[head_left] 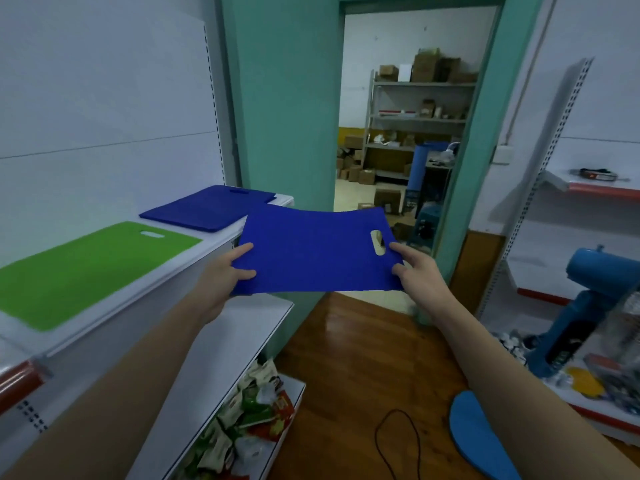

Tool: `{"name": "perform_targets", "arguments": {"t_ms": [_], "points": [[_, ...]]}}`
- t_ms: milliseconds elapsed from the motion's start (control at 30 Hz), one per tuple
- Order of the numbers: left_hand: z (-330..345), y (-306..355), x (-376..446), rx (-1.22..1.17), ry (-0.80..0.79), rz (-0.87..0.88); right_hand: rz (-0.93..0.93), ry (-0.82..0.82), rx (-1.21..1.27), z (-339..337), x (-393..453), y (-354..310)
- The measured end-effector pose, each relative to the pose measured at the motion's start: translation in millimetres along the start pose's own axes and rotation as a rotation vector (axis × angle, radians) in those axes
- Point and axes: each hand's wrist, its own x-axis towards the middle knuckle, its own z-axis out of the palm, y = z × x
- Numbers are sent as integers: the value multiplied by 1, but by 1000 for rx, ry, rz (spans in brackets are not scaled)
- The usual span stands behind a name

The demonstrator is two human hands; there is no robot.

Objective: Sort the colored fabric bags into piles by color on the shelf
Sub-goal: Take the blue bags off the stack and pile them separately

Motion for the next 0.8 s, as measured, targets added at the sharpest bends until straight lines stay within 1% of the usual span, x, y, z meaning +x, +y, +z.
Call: {"name": "perform_targets", "arguments": {"t_ms": [167, 267, 467, 600, 800], "points": [[8, 1, 60, -58, 59, 30, -53, 1, -53, 16, 80, 5], [3, 1, 102, -34, 99, 47, -64, -19, -63, 33, 132, 7], [-15, 9, 176, -26, 182, 77, -107, -90, -71, 65, 235, -15], [-32, 21, 206, 55, 298, 100, -138, -144, -10, 100, 293, -31], [-71, 27, 226, 183, 505, 59, -208, -318, 34, 167, 368, -44]]}}
